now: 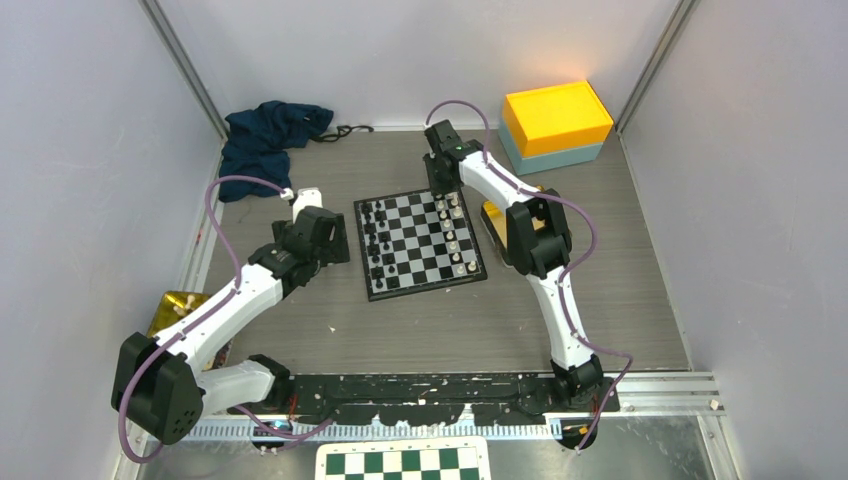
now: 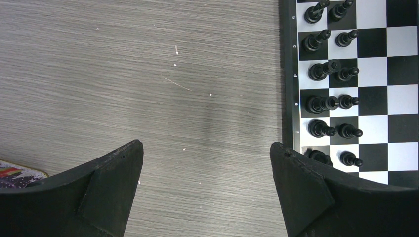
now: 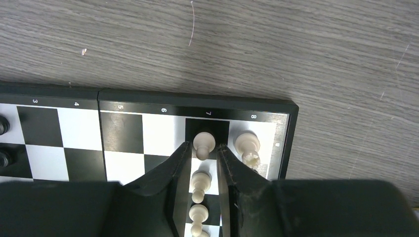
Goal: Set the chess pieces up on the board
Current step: Place the chess piece on the chessboard, then pick up the chess piece from the storage box.
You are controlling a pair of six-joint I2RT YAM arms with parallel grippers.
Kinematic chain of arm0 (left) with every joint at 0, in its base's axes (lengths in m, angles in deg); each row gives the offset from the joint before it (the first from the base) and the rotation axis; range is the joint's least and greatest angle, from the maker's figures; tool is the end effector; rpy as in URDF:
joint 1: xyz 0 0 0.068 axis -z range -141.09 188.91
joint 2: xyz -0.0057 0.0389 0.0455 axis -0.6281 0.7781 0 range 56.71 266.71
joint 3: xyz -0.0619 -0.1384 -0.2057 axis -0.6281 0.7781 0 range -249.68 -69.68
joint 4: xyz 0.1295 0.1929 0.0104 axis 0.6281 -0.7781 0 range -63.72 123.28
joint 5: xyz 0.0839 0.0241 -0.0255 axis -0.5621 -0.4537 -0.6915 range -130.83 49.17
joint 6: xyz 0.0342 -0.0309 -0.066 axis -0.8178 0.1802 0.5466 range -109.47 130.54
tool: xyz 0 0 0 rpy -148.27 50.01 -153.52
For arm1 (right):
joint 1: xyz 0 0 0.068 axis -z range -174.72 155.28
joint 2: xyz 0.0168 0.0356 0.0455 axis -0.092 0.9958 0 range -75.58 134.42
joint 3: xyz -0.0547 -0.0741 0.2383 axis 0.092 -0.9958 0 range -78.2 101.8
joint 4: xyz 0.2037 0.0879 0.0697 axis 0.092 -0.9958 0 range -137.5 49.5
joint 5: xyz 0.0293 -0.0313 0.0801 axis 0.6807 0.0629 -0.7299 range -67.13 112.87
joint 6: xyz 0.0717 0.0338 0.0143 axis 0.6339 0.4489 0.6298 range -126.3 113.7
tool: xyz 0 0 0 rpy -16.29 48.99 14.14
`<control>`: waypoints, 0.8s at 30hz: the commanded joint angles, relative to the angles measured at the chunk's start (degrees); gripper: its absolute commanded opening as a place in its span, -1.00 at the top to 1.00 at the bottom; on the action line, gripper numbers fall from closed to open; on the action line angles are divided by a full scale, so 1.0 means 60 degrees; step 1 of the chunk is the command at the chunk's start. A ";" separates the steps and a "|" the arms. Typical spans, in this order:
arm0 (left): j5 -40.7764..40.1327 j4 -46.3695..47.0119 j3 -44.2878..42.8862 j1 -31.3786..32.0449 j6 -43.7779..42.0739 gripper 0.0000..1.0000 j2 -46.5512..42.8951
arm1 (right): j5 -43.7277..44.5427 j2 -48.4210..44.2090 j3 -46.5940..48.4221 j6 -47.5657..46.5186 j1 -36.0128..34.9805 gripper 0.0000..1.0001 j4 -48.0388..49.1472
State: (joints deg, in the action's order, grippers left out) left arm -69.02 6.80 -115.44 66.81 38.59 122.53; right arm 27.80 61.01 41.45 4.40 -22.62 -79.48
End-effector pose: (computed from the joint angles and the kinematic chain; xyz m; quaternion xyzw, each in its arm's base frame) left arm 0.2220 -0.0805 0.2227 -0.0914 0.9009 0.0313 0.4232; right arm 0.4457 0.2293 0.1590 -0.1304 0.9463 0.0580 0.2899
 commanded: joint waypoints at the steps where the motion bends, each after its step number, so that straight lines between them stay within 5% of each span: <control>1: 0.0002 0.0282 -0.0297 0.0037 0.0030 -0.99 -0.0075 | 0.0130 -0.0903 0.0112 -0.0057 -0.0013 0.35 0.0242; 24: -0.0034 0.0375 -0.0427 0.0037 -0.0056 -0.99 -0.0001 | 0.0341 -0.1578 0.0515 -0.0321 -0.0145 0.27 0.0030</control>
State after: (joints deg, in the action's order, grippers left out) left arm -68.99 6.84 -115.44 66.81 38.57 122.55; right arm 28.13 58.37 42.24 3.77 -22.86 -80.01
